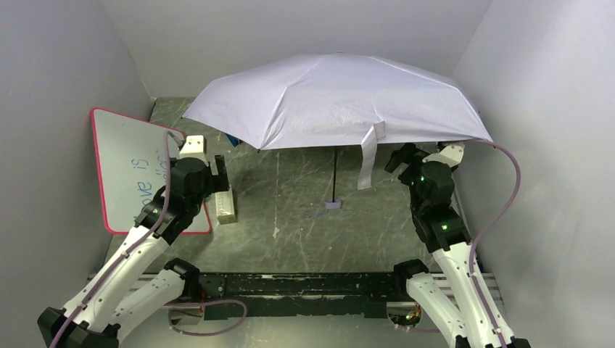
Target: Put away the umbrella
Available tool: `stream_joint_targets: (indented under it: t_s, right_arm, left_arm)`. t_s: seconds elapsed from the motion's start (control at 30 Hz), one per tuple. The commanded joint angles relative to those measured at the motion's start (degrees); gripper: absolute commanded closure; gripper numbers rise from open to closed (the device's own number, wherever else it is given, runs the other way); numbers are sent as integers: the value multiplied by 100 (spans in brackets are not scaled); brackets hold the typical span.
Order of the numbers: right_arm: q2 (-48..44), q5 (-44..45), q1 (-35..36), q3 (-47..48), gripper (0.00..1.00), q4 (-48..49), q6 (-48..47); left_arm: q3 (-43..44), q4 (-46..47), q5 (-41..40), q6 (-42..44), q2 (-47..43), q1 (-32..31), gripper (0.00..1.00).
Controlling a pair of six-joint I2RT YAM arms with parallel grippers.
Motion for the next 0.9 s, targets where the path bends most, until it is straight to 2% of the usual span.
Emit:
stream_joint_targets:
  t_s: [0.0, 0.4, 0.47, 0.57, 0.73, 0.87]
  right_arm:
    - [28, -294, -110, 106, 1, 47, 210]
    - [184, -471, -171, -27, 0, 264, 501]
    - [275, -909, -176, -94, 0, 478, 330]
    - [459, -2327, -183, -161, 1, 789, -80]
    - [1106, -3191, -187, -164, 1, 1019, -94]
    - [1592, -3773, -184, -347, 1, 1727, 45]
  left_arm:
    - [248, 386, 627, 226, 55, 109, 4]
    - [206, 695, 1086, 293, 105, 170, 4]
    - [190, 721, 1171, 285, 99, 178, 4]
    - [126, 777, 1293, 279, 41, 184, 5]
    - [-31, 907, 1623, 271, -140, 186, 6]
    - [-170, 1019, 1840, 266, -248, 194, 7]
